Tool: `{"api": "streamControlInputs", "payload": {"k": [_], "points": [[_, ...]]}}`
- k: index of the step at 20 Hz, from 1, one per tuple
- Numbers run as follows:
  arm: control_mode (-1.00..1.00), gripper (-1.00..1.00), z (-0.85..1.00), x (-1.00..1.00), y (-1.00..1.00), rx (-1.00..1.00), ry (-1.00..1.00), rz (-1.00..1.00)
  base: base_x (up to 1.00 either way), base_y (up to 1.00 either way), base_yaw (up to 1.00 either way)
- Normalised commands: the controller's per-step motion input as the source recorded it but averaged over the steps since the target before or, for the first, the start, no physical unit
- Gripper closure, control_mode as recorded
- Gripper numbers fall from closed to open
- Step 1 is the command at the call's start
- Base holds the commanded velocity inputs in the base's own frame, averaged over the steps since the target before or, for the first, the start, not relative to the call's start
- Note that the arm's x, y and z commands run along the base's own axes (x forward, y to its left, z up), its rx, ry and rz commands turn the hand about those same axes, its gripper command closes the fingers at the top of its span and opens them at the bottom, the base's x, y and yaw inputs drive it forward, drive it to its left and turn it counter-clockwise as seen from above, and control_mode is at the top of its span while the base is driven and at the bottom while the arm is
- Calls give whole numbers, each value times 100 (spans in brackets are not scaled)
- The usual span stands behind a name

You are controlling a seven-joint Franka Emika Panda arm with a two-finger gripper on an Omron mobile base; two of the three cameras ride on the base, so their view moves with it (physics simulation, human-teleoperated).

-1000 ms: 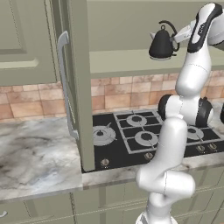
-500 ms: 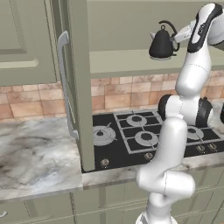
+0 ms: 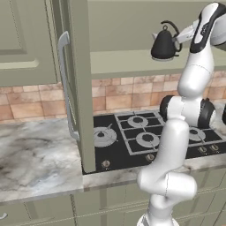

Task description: Pick the kettle from the cabinet and place it on a stove burner. Then pick the pot from the counter and place it on another stove burner. Finally, turn both burners on.

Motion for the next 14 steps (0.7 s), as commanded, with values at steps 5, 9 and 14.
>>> {"api": "streamControlInputs", "payload": {"k": [5,9,14], "points": [[-100,100,-11,-40,0,0,0,0,0,0,0],[-100,100,-12,-55,0,0,0,0,0,0,0],[-100,100,-4,-68,8,0,-2,0,0,0,0]]}}
